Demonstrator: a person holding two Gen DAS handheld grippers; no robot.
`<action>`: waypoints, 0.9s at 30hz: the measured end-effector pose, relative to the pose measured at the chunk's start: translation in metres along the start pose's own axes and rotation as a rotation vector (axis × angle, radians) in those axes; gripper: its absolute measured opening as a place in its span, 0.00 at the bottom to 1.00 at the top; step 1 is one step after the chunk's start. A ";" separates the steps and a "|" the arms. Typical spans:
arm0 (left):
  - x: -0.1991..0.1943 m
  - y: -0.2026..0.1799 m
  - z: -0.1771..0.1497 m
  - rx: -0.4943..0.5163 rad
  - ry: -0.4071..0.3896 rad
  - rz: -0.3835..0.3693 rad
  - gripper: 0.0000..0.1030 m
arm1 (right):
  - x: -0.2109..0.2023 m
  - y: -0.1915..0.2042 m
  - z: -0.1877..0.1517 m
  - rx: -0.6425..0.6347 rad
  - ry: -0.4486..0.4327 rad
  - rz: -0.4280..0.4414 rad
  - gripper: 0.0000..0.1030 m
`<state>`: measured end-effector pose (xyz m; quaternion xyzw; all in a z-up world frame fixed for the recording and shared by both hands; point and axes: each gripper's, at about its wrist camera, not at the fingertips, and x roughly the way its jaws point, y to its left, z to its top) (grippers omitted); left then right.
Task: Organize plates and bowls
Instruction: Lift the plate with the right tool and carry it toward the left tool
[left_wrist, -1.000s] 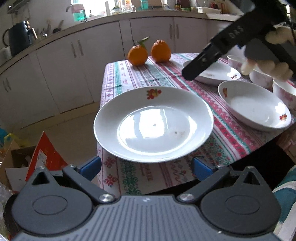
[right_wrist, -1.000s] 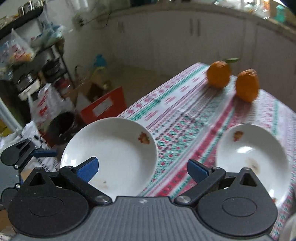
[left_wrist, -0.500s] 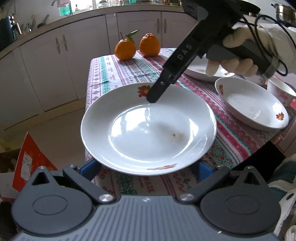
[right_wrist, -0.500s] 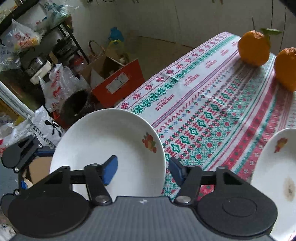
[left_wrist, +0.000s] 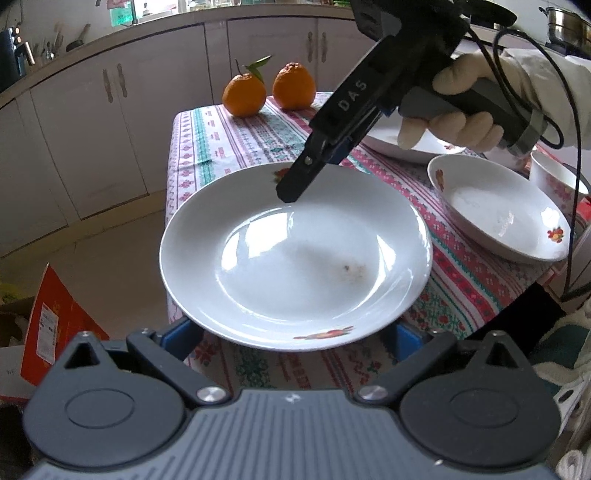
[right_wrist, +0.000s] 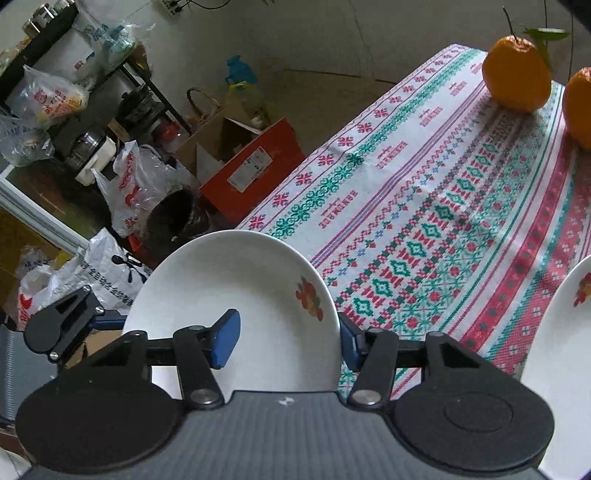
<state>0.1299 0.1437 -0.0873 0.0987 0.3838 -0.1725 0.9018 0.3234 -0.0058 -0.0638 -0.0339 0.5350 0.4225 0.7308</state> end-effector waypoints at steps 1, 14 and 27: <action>0.001 0.000 0.002 0.004 0.000 -0.001 0.97 | -0.002 -0.001 0.001 0.003 -0.004 -0.001 0.60; 0.038 0.013 0.040 0.055 -0.041 -0.023 0.97 | -0.015 -0.039 0.027 0.032 -0.080 -0.089 0.60; 0.064 0.023 0.056 0.051 -0.047 -0.022 0.97 | -0.006 -0.064 0.041 0.057 -0.100 -0.125 0.60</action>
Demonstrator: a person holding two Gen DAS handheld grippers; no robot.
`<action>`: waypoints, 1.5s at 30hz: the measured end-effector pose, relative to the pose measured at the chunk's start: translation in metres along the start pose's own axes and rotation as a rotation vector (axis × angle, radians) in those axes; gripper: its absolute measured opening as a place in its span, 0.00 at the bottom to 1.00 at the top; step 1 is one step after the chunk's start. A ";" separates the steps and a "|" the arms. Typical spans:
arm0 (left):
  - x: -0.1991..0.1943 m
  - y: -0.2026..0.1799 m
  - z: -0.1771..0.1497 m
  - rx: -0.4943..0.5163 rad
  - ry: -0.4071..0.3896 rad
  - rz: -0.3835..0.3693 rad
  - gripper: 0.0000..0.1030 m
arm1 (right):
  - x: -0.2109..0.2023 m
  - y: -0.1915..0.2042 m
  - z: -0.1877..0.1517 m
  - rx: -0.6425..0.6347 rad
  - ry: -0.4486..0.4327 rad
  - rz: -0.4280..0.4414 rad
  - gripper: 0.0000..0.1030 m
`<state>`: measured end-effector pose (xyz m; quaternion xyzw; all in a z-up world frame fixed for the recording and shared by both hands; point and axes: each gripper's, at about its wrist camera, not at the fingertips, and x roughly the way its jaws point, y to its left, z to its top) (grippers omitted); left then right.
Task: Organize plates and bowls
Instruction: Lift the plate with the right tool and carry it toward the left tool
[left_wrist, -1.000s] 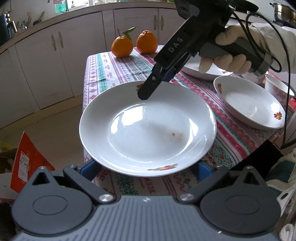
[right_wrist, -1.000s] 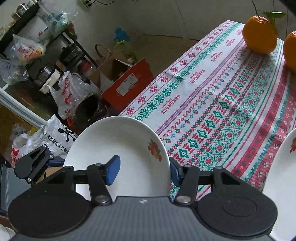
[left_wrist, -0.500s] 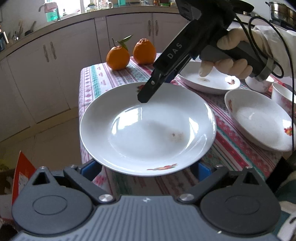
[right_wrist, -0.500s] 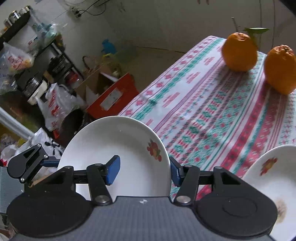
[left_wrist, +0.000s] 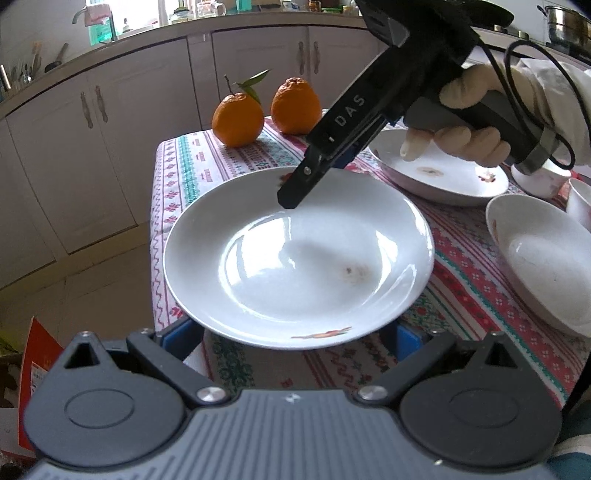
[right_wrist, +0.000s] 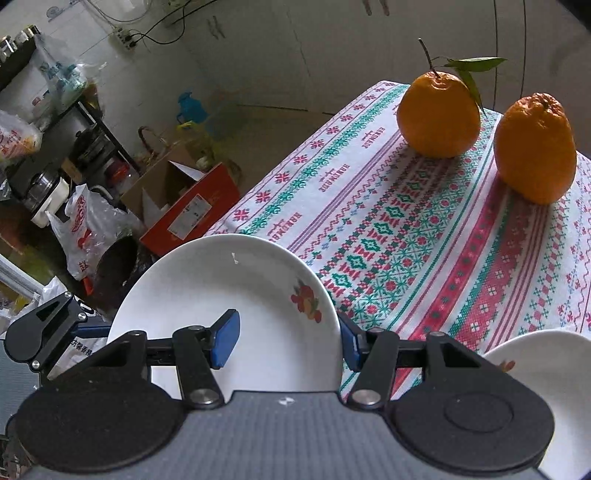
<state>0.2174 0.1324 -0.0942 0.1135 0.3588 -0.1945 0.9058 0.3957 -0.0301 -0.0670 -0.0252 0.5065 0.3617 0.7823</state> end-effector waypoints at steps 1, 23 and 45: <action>0.001 0.000 0.000 0.002 0.000 0.001 0.97 | 0.001 -0.001 0.000 0.001 0.000 0.000 0.60; -0.017 -0.007 -0.011 -0.006 0.017 0.048 0.98 | -0.029 0.024 -0.014 -0.089 -0.050 -0.011 1.00; -0.100 -0.088 -0.022 -0.101 -0.113 0.114 0.98 | -0.181 0.088 -0.186 -0.273 -0.327 -0.276 1.00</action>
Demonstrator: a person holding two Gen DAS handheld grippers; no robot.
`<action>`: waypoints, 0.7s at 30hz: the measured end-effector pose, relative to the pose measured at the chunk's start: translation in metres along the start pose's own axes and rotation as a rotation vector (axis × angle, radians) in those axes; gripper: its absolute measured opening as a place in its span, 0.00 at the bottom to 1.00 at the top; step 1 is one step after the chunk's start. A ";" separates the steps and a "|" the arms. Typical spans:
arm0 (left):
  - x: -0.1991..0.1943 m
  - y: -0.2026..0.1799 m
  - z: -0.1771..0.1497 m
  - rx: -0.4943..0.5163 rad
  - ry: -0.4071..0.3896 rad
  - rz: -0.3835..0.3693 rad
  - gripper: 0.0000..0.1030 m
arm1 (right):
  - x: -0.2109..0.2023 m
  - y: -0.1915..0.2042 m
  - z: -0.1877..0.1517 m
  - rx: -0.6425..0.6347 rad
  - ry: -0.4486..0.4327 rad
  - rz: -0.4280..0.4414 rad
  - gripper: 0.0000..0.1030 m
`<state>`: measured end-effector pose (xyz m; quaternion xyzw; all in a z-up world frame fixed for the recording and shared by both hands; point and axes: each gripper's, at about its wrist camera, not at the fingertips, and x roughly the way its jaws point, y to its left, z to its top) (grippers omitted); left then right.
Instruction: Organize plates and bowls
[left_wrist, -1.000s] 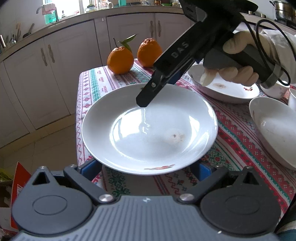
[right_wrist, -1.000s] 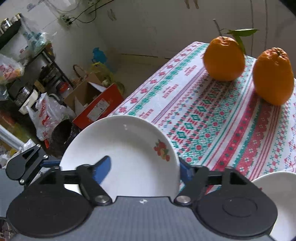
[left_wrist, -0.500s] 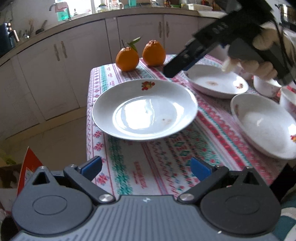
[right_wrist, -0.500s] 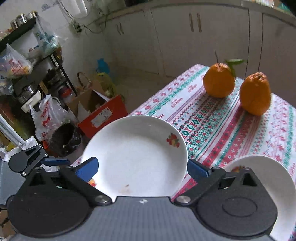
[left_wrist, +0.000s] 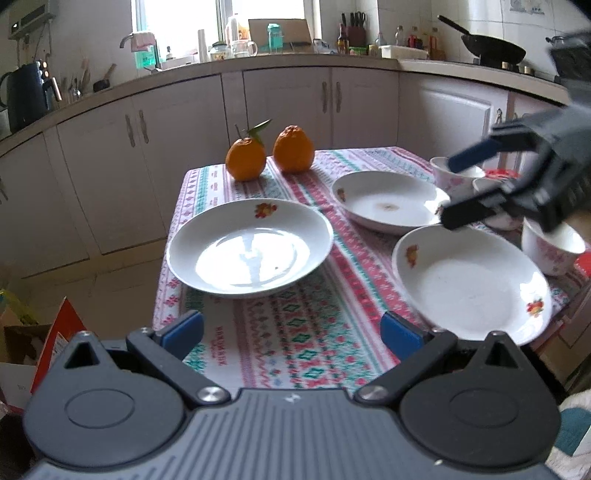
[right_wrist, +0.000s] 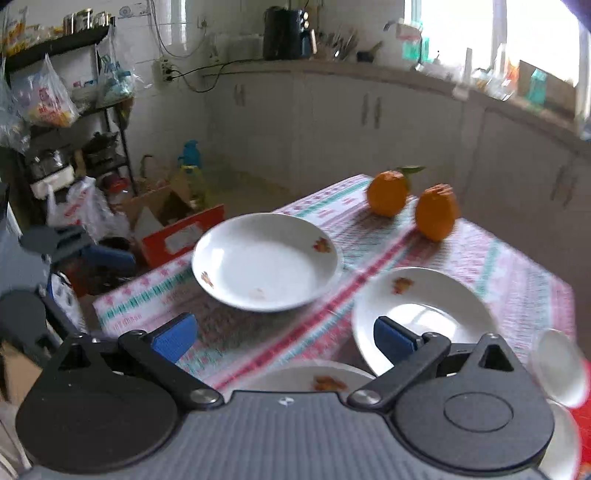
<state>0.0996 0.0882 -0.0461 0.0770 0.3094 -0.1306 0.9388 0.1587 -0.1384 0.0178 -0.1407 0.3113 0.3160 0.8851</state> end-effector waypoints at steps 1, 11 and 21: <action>-0.001 -0.003 0.000 -0.004 -0.001 -0.002 0.98 | -0.007 0.002 -0.007 -0.014 -0.004 -0.025 1.00; -0.009 -0.030 0.001 -0.041 -0.027 -0.010 0.99 | -0.051 0.012 -0.081 0.005 0.039 -0.096 1.00; 0.004 -0.055 0.009 0.039 0.004 -0.041 0.99 | -0.047 0.013 -0.123 0.022 0.165 -0.065 1.00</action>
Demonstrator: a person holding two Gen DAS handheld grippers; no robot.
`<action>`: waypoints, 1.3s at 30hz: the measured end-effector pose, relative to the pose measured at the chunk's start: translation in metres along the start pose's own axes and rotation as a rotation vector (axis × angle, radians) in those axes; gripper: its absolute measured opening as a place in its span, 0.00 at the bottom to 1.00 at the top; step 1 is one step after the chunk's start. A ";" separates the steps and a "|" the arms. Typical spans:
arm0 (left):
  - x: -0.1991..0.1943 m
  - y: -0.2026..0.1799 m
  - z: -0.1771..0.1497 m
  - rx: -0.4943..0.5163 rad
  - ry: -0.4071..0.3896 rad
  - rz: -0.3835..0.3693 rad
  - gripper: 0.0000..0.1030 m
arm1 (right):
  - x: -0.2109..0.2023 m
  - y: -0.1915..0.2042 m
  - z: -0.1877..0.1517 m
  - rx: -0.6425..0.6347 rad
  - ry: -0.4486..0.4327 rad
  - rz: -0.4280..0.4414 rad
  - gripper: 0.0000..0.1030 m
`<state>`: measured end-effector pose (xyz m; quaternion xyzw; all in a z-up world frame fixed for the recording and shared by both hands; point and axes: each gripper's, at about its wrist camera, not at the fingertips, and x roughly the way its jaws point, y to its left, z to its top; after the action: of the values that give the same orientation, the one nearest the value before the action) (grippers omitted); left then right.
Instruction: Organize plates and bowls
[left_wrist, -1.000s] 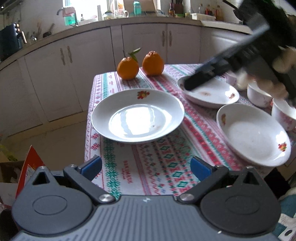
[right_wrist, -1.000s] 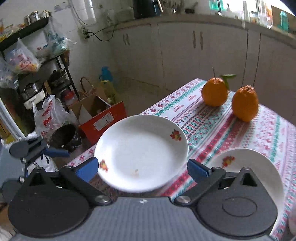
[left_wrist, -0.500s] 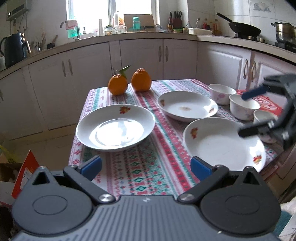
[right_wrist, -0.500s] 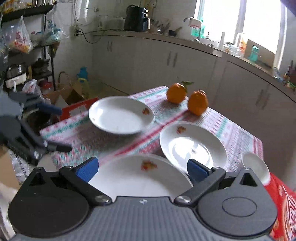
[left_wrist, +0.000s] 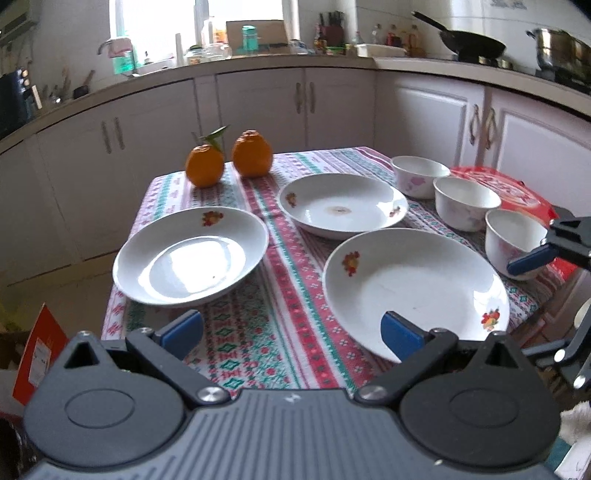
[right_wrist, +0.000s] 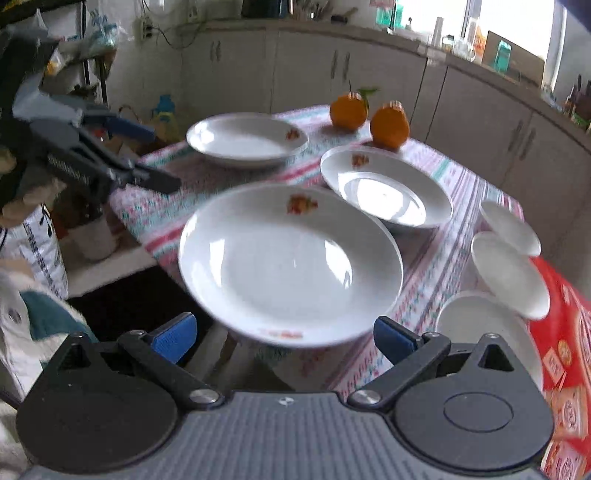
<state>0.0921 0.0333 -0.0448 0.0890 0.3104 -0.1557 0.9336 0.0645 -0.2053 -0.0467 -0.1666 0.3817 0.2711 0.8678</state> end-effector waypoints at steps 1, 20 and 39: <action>0.002 -0.002 0.002 0.012 0.003 -0.008 0.99 | 0.003 0.000 -0.002 0.007 0.012 0.003 1.00; 0.082 -0.023 0.055 0.289 0.210 -0.318 0.97 | 0.027 -0.001 -0.005 0.139 0.010 -0.018 0.98; 0.154 -0.034 0.093 0.366 0.479 -0.503 0.70 | 0.036 -0.004 0.001 0.140 0.007 0.007 0.96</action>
<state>0.2484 -0.0589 -0.0672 0.2089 0.4988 -0.4073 0.7360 0.0881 -0.1957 -0.0727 -0.1052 0.4032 0.2465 0.8750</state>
